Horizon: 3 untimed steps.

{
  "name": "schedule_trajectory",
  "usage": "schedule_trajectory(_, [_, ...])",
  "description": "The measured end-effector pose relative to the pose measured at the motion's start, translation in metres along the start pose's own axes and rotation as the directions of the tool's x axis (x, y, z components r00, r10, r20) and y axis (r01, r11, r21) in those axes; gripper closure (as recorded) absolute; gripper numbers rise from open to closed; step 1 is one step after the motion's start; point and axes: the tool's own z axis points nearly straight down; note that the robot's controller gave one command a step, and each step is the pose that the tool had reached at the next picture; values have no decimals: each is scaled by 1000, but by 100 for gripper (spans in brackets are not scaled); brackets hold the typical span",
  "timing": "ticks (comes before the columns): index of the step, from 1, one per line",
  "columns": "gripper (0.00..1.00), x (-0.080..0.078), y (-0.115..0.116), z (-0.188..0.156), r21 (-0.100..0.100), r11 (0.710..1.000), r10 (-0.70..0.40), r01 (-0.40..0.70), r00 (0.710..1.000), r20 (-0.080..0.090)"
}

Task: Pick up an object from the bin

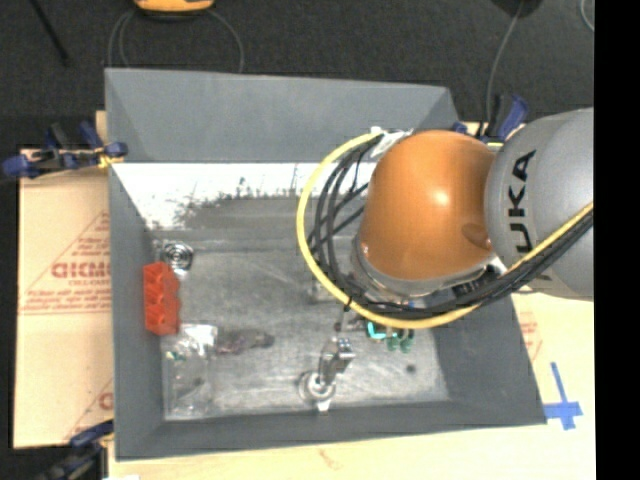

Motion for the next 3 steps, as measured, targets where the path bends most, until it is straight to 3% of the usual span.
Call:
schedule_trajectory(1, [0,-58,61,171,-1,997,-80,80,997,13])
schedule_trajectory(2, [0,-90,52,139,-2,1000,29,-29,1000,12])
schedule_trajectory(3, [0,-75,36,134,-2,988,152,-152,988,5])
